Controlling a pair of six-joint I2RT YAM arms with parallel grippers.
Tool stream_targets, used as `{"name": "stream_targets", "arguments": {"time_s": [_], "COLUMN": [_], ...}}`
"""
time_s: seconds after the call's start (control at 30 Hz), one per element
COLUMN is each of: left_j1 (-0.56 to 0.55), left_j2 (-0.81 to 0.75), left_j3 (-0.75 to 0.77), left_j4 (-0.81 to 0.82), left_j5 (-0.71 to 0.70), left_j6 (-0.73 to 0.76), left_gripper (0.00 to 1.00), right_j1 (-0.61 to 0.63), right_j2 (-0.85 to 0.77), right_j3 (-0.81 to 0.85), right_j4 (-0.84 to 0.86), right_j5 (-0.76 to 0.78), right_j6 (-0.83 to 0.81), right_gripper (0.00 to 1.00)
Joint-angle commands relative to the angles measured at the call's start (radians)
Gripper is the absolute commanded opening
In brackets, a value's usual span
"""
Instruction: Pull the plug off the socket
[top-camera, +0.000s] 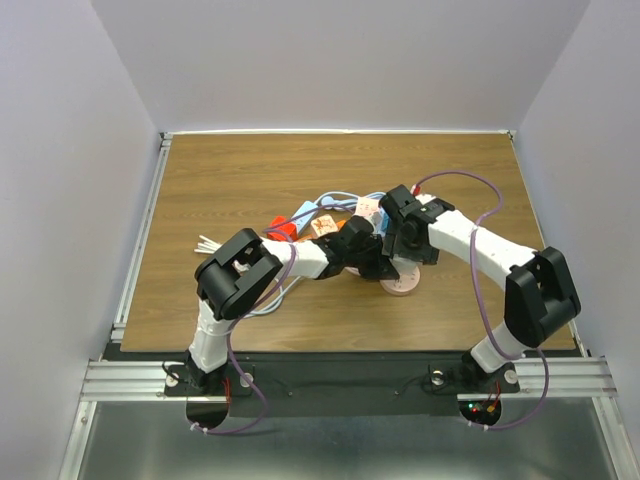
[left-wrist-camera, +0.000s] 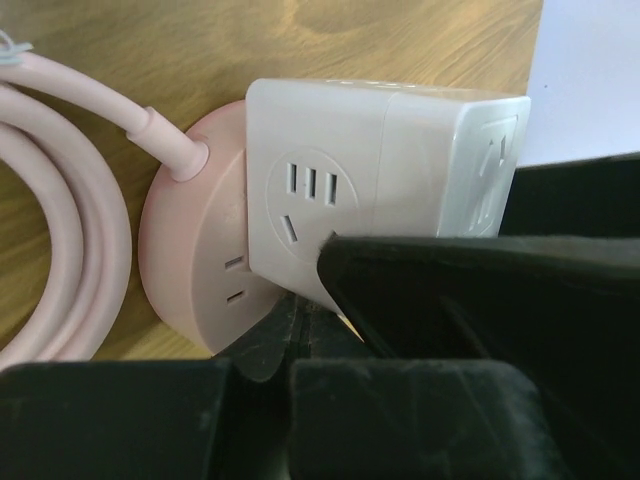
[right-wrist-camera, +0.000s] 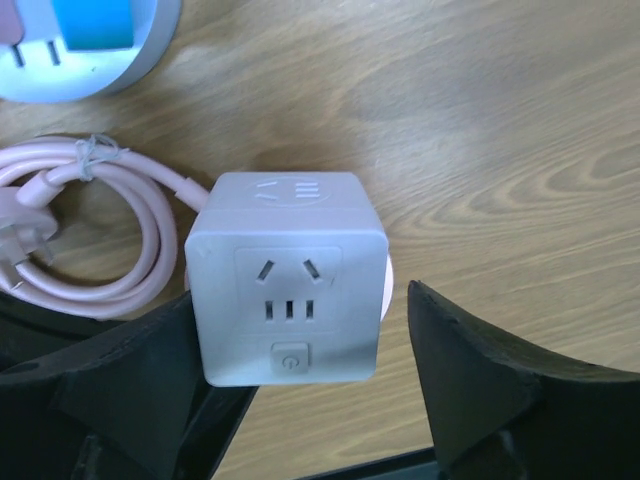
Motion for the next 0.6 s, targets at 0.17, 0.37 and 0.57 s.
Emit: {"name": "stream_targets", "arguments": {"time_s": [0.17,0.37,0.57], "left_j1": [-0.002,-0.002,-0.002], "left_j2": [0.051,0.070,0.108], "left_j3": [0.015,0.020,0.039], "left_j4": [-0.031,-0.032,-0.040], "left_j5": [-0.043,-0.039,-0.043], "left_j6": [0.031,0.012,0.002], "left_gripper": [0.00,0.00,0.00], "right_j1": [0.010,0.010,0.009], "right_j2": [0.041,0.063,0.027], "right_j3": [0.046,0.012,0.011], "right_j4": [0.042,0.082,0.105], "right_j5": [0.048,0.023,-0.049], "right_j6": [-0.006,-0.003,-0.010], "right_gripper": [0.86,0.63,0.00]}}
